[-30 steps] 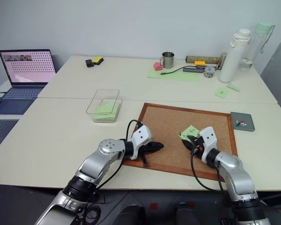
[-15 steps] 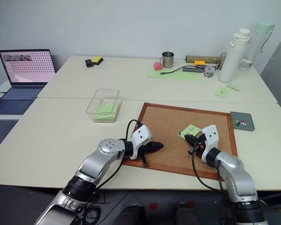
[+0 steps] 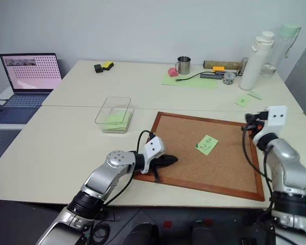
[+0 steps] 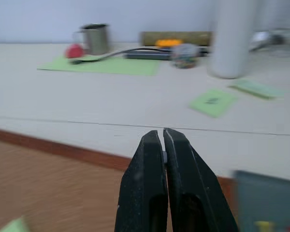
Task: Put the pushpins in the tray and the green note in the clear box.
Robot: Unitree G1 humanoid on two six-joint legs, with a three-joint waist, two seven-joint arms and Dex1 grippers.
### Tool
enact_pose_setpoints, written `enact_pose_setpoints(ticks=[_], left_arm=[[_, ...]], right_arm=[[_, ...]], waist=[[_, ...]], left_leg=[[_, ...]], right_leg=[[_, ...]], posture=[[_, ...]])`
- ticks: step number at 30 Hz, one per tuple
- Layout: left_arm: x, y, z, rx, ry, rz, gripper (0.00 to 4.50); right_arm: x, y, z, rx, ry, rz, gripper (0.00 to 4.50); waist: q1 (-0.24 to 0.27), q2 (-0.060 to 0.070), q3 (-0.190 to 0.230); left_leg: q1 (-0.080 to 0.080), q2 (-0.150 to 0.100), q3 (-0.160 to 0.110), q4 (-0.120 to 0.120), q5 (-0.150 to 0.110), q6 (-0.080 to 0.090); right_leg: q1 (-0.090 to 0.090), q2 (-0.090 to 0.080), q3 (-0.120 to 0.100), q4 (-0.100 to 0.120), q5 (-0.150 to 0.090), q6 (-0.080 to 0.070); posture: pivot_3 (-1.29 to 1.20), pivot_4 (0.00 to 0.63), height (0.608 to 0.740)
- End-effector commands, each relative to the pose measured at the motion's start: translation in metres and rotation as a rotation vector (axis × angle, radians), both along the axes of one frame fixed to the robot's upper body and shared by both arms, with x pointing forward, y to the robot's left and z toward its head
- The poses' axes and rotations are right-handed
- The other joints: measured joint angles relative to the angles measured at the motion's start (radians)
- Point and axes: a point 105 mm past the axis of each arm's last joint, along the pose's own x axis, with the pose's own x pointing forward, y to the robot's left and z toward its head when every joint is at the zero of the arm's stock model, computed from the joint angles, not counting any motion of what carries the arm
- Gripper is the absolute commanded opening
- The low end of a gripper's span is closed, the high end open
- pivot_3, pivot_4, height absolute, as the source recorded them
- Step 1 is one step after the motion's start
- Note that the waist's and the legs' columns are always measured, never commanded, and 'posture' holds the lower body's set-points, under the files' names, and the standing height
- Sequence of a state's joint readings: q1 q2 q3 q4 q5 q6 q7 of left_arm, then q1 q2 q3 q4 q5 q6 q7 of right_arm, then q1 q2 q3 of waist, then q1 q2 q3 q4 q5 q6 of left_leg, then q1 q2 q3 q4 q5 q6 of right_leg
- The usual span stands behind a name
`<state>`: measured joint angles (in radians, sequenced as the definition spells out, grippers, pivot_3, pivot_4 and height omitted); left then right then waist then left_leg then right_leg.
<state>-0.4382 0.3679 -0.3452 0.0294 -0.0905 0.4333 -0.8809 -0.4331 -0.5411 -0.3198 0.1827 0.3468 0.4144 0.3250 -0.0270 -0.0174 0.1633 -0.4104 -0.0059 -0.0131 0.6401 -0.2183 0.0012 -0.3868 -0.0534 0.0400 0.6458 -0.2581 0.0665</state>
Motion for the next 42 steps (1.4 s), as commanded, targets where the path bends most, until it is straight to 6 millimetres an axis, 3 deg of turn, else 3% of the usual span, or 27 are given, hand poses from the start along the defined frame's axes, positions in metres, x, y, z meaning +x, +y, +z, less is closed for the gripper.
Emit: enact_pose_setpoints(ticks=[1,6,19,29,38,39,42], left_arm=[[-0.002,0.007,-0.012,0.043,0.042,0.024,0.0],[-0.003,0.015,-0.012,0.053,0.042,0.05,0.0],[-0.006,0.017,-0.012,0.055,0.045,0.066,0.0],[-0.005,0.012,-0.012,0.052,0.042,0.041,0.0],[-0.005,0.011,-0.013,0.055,0.039,0.03,0.0],[-0.005,0.011,-0.013,0.056,0.038,0.03,0.0],[-0.004,0.011,-0.012,0.055,0.036,0.034,0.0]], right_arm=[[0.011,-0.042,-0.008,0.006,0.036,-0.119,0.03],[0.02,-0.058,-0.018,0.098,0.055,-0.134,0.03],[0.022,-0.067,-0.003,0.148,-0.038,-0.093,2.68],[0.01,-0.041,0.011,0.08,-0.086,0.007,2.68],[0.007,-0.049,0.005,0.053,-0.066,-0.059,2.68],[0.008,-0.046,0.005,0.046,-0.068,-0.045,2.68],[0.006,-0.005,0.004,0.012,-0.065,0.137,2.68]], waist=[[-0.001,0.0,0.0],[-0.007,0.0,0.0],[-0.01,0.0,0.0],[-0.007,0.0,0.0],[-0.006,0.0,0.0],[-0.006,0.0,0.0],[-0.006,0.0,0.0]], left_leg=[[0.0,0.0,0.0,0.0,0.0,0.0],[0.0,0.0,0.002,0.0,0.0,0.0],[0.001,0.001,0.002,0.0,0.0,0.0],[0.001,0.001,0.001,0.0,0.0,0.0],[0.001,0.001,0.001,0.0,0.0,0.0],[0.001,0.001,0.001,0.0,0.0,0.0],[0.001,0.001,0.001,0.0,0.0,0.0]], right_leg=[[0.0,0.0,0.0,0.0,0.0,0.0],[0.0,0.0,0.002,0.0,0.0,0.0],[0.0,0.001,0.002,0.0,0.0,0.0],[0.0,0.001,0.001,0.001,0.0,0.001],[0.0,0.001,0.001,0.001,0.0,0.0],[0.0,0.001,0.002,0.001,0.0,0.0],[0.0,0.001,0.002,0.0,0.0,0.0]], posture=[[0.0,0.15,0.74],[0.0,0.15,0.74],[0.0,0.15,0.74],[0.0,0.15,0.74],[0.0,0.15,0.74],[0.0,0.15,0.74],[0.0,0.15,0.74]])
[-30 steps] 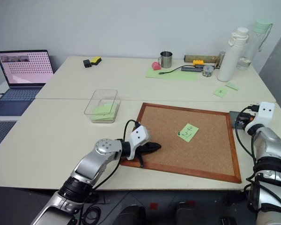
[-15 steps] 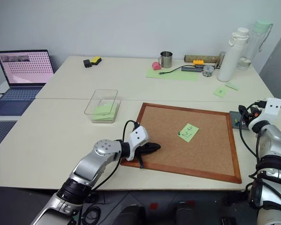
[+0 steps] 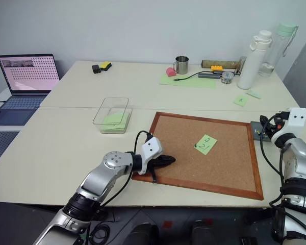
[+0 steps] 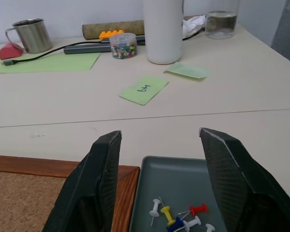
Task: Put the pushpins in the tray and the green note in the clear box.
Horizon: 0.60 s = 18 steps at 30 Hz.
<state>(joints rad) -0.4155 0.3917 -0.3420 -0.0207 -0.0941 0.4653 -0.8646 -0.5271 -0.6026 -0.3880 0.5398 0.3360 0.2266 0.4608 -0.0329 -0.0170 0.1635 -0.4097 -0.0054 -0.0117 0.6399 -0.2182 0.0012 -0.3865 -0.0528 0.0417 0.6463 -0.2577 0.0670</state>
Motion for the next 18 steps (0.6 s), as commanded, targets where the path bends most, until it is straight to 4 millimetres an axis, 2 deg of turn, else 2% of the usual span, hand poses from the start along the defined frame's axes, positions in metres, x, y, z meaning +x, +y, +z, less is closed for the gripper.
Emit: enact_pose_setpoints(ticks=[1,2,4,8,10,13,18], left_arm=[[-0.001,0.005,-0.013,0.04,0.037,0.014,0.0],[-0.001,0.006,-0.013,0.04,0.036,0.018,0.0],[-0.001,0.006,-0.013,0.035,0.038,0.025,0.0],[-0.003,0.007,-0.014,0.033,0.043,0.028,0.0],[-0.003,0.006,-0.014,0.033,0.044,0.028,0.0],[-0.003,0.006,-0.014,0.033,0.044,0.026,0.0],[-0.002,0.004,-0.013,0.032,0.04,0.023,0.0]], right_arm=[[-0.003,0.05,0.015,-0.047,-0.064,0.22,2.68],[-0.008,0.066,0.014,-0.041,-0.064,0.288,2.68],[-0.025,0.114,0.008,-0.023,-0.045,0.489,2.68],[-0.051,0.173,-0.013,-0.066,0.023,0.682,2.68],[-0.055,0.187,-0.022,-0.111,0.046,0.706,2.68],[-0.052,0.199,-0.039,-0.15,0.082,0.694,2.68],[-0.038,0.201,-0.053,-0.133,0.132,0.626,2.68]], waist=[[0.0,0.0,0.0],[0.0,0.0,0.0],[0.003,0.0,0.0],[0.002,0.0,0.0],[0.002,0.0,0.0],[0.003,0.0,0.0],[0.003,0.0,0.0]], left_leg=[[0.0,0.0,0.0,0.0,0.0,0.0],[0.0,0.0,-0.001,0.0,0.0,0.0],[0.0,0.0,-0.002,0.0,0.0,0.0],[-0.001,0.0,-0.003,0.0,0.0,0.0],[0.0,0.0,-0.002,0.0,0.0,0.0],[0.0,0.0,-0.002,0.001,0.0,0.0],[0.0,0.0,-0.002,0.0,0.0,0.0]], right_leg=[[0.0,0.0,0.0,0.0,0.0,0.0],[0.0,0.0,0.0,0.0,0.0,0.0],[0.0,0.0,-0.001,0.001,0.0,0.0],[0.0,0.0,-0.002,0.001,0.0,0.0],[0.0,0.0,-0.002,0.0,0.0,0.0],[0.0,-0.001,-0.002,0.0,0.0,0.0],[-0.001,-0.001,-0.002,0.0,0.0,-0.001]], posture=[[0.0,0.15,0.74],[0.0,0.15,0.74],[0.0,0.15,0.74],[0.0,0.15,0.74],[0.0,0.15,0.74],[0.0,0.15,0.74],[0.0,0.15,0.74]])
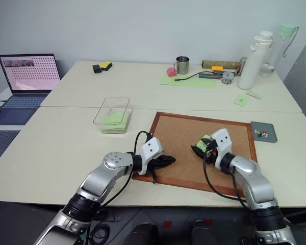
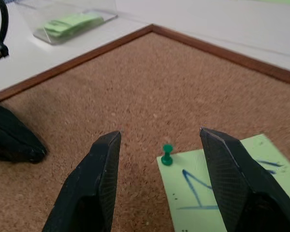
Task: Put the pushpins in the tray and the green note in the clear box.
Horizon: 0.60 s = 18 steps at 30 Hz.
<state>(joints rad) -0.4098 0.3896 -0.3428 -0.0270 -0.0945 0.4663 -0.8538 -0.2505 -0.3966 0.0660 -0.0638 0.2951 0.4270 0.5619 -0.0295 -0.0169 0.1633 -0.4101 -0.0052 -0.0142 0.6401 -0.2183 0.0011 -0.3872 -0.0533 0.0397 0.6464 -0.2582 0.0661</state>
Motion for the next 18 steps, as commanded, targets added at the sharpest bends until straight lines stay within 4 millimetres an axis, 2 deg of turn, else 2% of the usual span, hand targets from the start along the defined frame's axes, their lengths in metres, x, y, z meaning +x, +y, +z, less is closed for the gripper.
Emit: enact_pose_setpoints(ticks=[1,5,8,12,16,18], left_arm=[[-0.001,0.005,-0.012,0.035,0.043,0.016,0.0],[-0.002,0.007,-0.013,0.038,0.044,0.018,0.0],[-0.002,0.007,-0.013,0.037,0.044,0.023,0.0],[-0.002,0.009,-0.012,0.034,0.044,0.033,0.0],[-0.003,0.01,-0.013,0.034,0.046,0.038,0.0],[-0.003,0.009,-0.013,0.034,0.046,0.039,0.0]], right_arm=[[0.013,-0.001,0.003,-0.01,-0.015,-0.053,2.68],[0.019,0.005,0.004,0.053,0.018,-0.056,2.68],[0.02,0.011,0.005,0.084,0.028,-0.038,2.27],[0.016,0.016,0.005,0.092,0.042,0.004,1.39],[0.013,0.013,0.005,0.087,0.045,0.01,0.38],[0.012,0.011,0.006,0.083,0.042,0.009,0.05]], waist=[[0.0,0.0,0.0],[0.0,0.0,0.0],[0.0,0.0,0.0],[-0.001,0.0,0.0],[-0.001,0.0,0.0],[-0.001,0.0,0.0]], left_leg=[[0.0,0.0,0.0,0.0,0.0,0.0],[0.0,0.0,0.0,0.0,0.0,0.0],[0.0,0.0,-0.001,0.0,0.0,0.0],[0.0,0.0,0.0,0.0,0.0,0.0],[0.0,0.0,0.0,0.0,0.0,0.0],[0.0,0.0,0.0,0.0,0.0,0.0]], right_leg=[[0.0,0.0,0.0,0.0,0.0,0.0],[0.0,0.0,0.0,0.0,0.0,0.0],[0.0,0.0,0.0,0.0,0.0,0.0],[0.0,0.0,0.0,0.0,0.0,0.0],[0.0,0.0,0.0,0.0,0.0,0.0],[0.0,0.0,0.0,0.0,0.0,0.0]], posture=[[0.0,0.15,0.74],[0.0,0.15,0.74],[0.0,0.15,0.74],[0.0,0.15,0.74],[0.0,0.15,0.74],[0.0,0.15,0.74]])
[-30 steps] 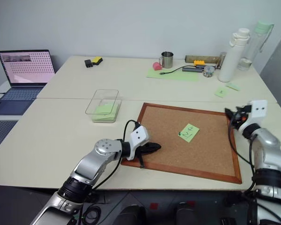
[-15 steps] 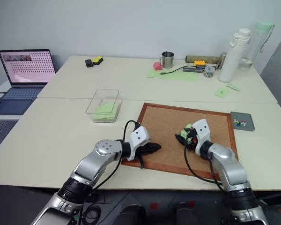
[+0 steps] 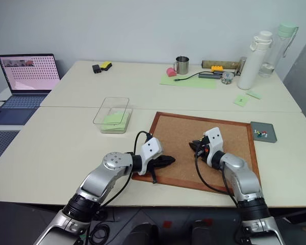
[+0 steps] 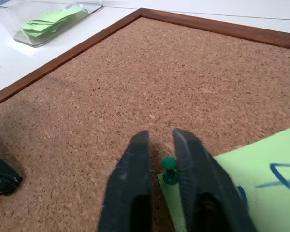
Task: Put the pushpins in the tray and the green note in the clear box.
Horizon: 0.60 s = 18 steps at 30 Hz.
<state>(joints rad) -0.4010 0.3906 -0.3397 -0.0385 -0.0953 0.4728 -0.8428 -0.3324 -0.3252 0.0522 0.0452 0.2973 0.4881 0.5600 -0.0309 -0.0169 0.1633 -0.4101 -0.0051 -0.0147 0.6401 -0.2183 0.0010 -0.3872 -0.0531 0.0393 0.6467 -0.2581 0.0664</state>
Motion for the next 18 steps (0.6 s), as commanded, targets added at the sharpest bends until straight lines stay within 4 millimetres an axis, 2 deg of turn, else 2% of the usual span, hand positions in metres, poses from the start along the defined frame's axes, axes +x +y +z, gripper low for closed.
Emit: enact_pose_setpoints(ticks=[1,3,6,10,13,15,16,18], left_arm=[[-0.003,0.008,-0.013,0.034,0.048,0.027,0.0],[-0.002,0.008,-0.013,0.033,0.048,0.028,0.0],[-0.002,0.006,-0.013,0.031,0.047,0.027,0.0],[0.0,0.002,-0.006,-0.034,0.078,0.04,0.0],[0.008,-0.005,0.017,-0.187,0.123,0.076,0.0],[0.013,-0.011,0.042,-0.349,0.185,0.083,0.0],[0.013,-0.014,0.058,-0.446,0.228,0.07,0.38],[0.015,-0.017,0.085,-0.605,0.308,0.046,0.74]], right_arm=[[-0.003,-0.001,0.016,0.021,-0.052,0.023,0.05],[-0.003,-0.002,0.024,0.031,-0.084,0.023,0.05],[-0.006,-0.002,0.049,0.053,-0.181,0.061,0.05],[-0.023,0.0,0.074,0.003,-0.263,0.166,0.05],[-0.035,-0.003,0.074,-0.151,-0.294,0.254,0.05],[-0.039,-0.008,0.072,-0.26,-0.317,0.289,0.05],[-0.041,-0.012,0.07,-0.335,-0.339,0.313,0.0],[-0.045,-0.017,0.067,-0.458,-0.377,0.365,0.0]], waist=[[0.0,0.0,0.0],[0.001,0.0,0.0],[0.002,0.0,0.0],[0.001,0.0,0.0],[0.003,0.0,0.0],[0.004,-0.001,0.001],[0.005,-0.001,0.002],[0.007,-0.004,0.005]], left_leg=[[0.0,0.0,0.0,0.0,0.0,0.0],[0.0,0.0,0.0,0.0,0.0,0.0],[-0.001,0.0,0.0,0.0,0.0,0.0],[-0.002,0.0,0.0,0.0,0.0,0.0],[-0.002,0.0,-0.001,0.001,0.0,0.0],[-0.003,0.0,-0.002,0.002,0.0,0.0],[-0.004,0.0,-0.002,0.003,0.0,0.0],[-0.007,-0.001,-0.003,0.005,0.0,0.0]], right_leg=[[0.0,0.0,0.0,0.0,0.0,0.0],[0.0,0.0,0.0,0.0,0.0,0.0],[-0.001,0.0,0.0,0.0,0.0,0.0],[-0.002,0.0,0.0,0.0,0.0,0.0],[-0.001,0.0,-0.002,-0.001,-0.001,0.002],[-0.001,0.0,-0.002,-0.001,-0.002,0.004],[-0.002,0.0,-0.003,-0.001,-0.002,0.004],[-0.002,0.0,-0.004,-0.001,-0.001,0.004]], posture=[[0.0,0.15,0.74],[0.0,0.15,0.74],[0.0,0.15,0.74],[0.0,0.15,0.74],[0.0,0.15,0.74],[0.0,0.15,0.74],[0.0,0.15,0.74],[0.0,0.15,0.74]])
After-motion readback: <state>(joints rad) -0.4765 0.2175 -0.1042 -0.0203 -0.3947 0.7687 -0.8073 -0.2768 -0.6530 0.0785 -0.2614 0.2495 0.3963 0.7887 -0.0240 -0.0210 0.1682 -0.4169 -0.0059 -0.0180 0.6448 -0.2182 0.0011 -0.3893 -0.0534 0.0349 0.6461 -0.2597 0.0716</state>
